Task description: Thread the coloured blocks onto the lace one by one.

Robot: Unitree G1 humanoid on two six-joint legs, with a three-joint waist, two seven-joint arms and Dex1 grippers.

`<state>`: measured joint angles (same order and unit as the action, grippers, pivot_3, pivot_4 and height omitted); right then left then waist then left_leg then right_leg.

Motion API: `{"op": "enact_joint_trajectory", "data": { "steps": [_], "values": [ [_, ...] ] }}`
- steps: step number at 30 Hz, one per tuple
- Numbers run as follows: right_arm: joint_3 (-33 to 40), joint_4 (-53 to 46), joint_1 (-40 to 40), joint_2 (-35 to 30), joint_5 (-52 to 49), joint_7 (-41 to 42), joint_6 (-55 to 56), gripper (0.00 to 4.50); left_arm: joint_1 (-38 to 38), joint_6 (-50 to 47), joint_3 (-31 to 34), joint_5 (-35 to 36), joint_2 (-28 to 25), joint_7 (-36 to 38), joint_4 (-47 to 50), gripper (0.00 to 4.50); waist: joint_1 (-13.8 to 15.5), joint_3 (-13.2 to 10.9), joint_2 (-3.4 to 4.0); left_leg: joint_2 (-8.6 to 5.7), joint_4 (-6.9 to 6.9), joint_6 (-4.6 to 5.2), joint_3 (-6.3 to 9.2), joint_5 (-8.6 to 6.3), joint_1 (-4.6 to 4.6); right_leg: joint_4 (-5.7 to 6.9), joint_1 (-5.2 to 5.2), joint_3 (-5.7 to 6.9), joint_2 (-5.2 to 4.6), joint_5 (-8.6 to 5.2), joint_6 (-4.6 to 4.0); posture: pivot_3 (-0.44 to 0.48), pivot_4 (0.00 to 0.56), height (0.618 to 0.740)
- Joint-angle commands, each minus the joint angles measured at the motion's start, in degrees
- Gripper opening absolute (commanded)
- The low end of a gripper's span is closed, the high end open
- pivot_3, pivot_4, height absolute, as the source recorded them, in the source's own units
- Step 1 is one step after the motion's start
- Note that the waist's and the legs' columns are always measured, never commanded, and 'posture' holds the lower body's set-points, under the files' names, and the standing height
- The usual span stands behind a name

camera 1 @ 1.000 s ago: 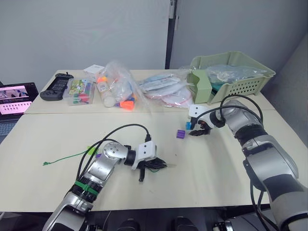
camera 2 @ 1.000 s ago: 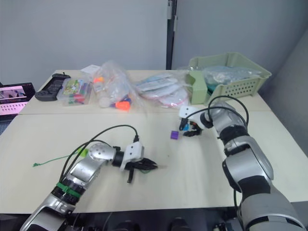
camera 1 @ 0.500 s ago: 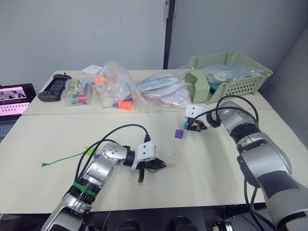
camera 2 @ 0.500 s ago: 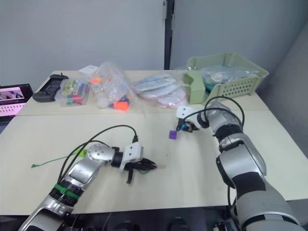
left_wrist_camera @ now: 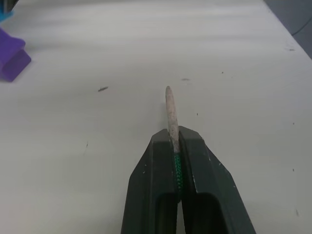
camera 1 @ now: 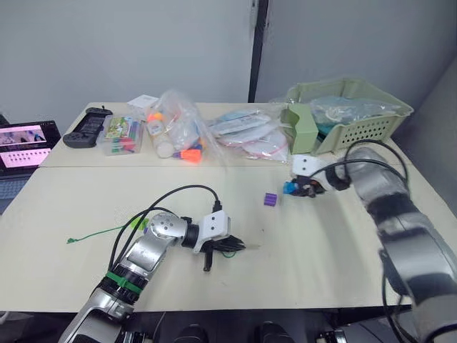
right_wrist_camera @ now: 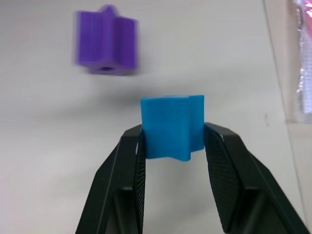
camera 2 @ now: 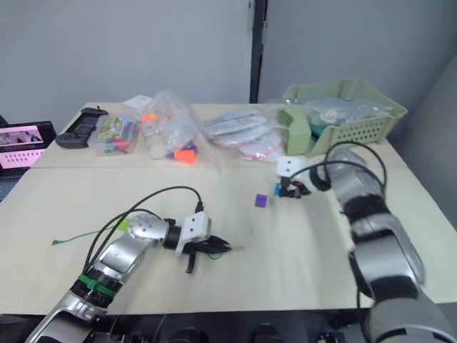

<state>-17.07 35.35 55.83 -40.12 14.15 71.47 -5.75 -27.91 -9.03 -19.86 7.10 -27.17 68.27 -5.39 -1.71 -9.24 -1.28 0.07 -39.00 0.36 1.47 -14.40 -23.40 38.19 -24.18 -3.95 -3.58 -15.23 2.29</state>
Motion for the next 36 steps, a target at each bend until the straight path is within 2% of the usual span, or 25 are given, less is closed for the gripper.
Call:
{"op": "enact_joint_trajectory", "data": {
  "steps": [1, 2, 4, 8, 10, 18, 26, 33, 35, 36],
  "values": [
    [4.36, -26.28, -7.46, -5.24, -4.02, 4.15, -14.28, 1.24, -0.39, 0.12, 0.91, 1.08, -0.03, 0.22, 1.32, 0.0, 0.28, 0.0, 0.01, 0.0, 0.0, 0.0, 0.01, 0.0, -0.03, -0.02, -0.04, 0.01, 0.01, 0.0, 0.0, 0.0, 0.15, 0.74],
    [5.21, -36.9, -11.97, -6.92, -5.68, 5.42, -20.49, 1.24, -0.5, 0.1, 0.93, 1.08, 0.01, 0.21, 1.07, 0.0, 0.16, 0.01, 0.02, 0.02, -0.01, 0.01, -0.02, -0.01, 0.0, -0.06, -0.04, -0.03, 0.03, 0.0, 0.0, 0.0, 0.15, 0.74],
    [5.75, -51.25, -17.52, -8.46, -8.26, 6.42, -30.14, 1.24, -0.73, 0.1, 0.99, 1.06, 0.1, 0.23, 0.65, 0.0, 0.6, 0.01, 0.04, 0.02, 0.01, 0.01, 0.04, 0.0, -0.01, -0.05, -0.03, 0.0, 0.04, 0.0, 0.0, 0.0, 0.15, 0.74],
    [2.8, -66.64, -22.18, -7.47, -10.73, 3.44, -43.67, 1.24, -1.15, 0.2, 1.01, 0.96, 0.35, 0.26, 0.1, 0.0, 0.57, 0.01, 0.04, 0.08, -0.11, 0.02, 0.04, -0.01, 0.12, 0.0, 0.08, -0.03, 0.13, 0.0, 0.0, 0.0, 0.15, 0.74],
    [-0.36, -70.4, -23.48, -5.27, -11.2, 0.47, -48.66, 1.24, -1.34, -0.04, 0.95, 0.99, 0.56, 0.26, 0.32, 0.0, 0.78, 0.01, 0.03, 0.05, -0.18, 0.04, 0.04, 0.06, 0.14, -0.03, 0.16, -0.02, 0.12, 0.0, 0.0, 0.0, 0.15, 0.74],
    [-10.37, -63.89, -24.39, -6.37, -7.97, -6.94, -47.83, 1.24, -0.95, -0.84, 1.29, 0.85, -1.05, 0.73, 2.75, 0.0, 1.0, 0.0, 0.03, -0.04, -0.3, 0.05, 0.05, 0.13, 0.12, -0.07, 0.22, 0.0, 0.07, 0.02, 0.05, 0.0, 0.15, 0.74],
    [-12.58, -62.08, -23.04, -7.67, -8.59, -7.2, -47.09, 1.24, 0.22, -3.28, 2.15, 1.25, -3.26, -0.15, 6.54, 0.0, 0.87, 0.0, 0.02, -0.01, -0.29, 0.05, 0.06, 0.13, 0.19, -0.08, 0.29, 0.02, 0.1, 0.02, 0.05, 0.0, 0.15, 0.74],
    [-13.32, -61.07, -22.64, -6.3, -9.24, -7.7, -47.18, 1.24, 1.54, -5.3, 2.26, 1.67, -3.43, -1.04, 9.14, 0.0, 0.87, -0.01, 0.01, 0.01, -0.29, 0.05, 0.09, 0.13, 0.5, -0.17, 0.69, 0.06, 0.1, 0.02, 0.06, 0.0, 0.15, 0.74],
    [-12.07, -61.25, -22.32, -5.61, -9.48, -8.6, -47.35, 2.28, 1.74, -5.65, 2.34, 1.78, -3.58, -1.12, 9.51, 0.0, 0.86, -0.01, 0.0, 0.03, -0.28, 0.06, 0.1, 0.12, 0.69, -0.24, 0.94, 0.09, 0.12, 0.01, 0.07, 0.0, 0.15, 0.74],
    [-11.15, -61.86, -21.87, -5.48, -9.93, -8.7, -47.96, 2.58, 1.82, -5.84, 2.37, 1.91, -3.7, -1.15, 9.7, 0.0, 0.84, -0.02, 0.0, 0.04, -0.28, 0.06, 0.09, 0.12, 0.73, -0.27, 0.99, 0.1, 0.12, 0.0, 0.08, 0.0, 0.15, 0.74]
  ]
}}
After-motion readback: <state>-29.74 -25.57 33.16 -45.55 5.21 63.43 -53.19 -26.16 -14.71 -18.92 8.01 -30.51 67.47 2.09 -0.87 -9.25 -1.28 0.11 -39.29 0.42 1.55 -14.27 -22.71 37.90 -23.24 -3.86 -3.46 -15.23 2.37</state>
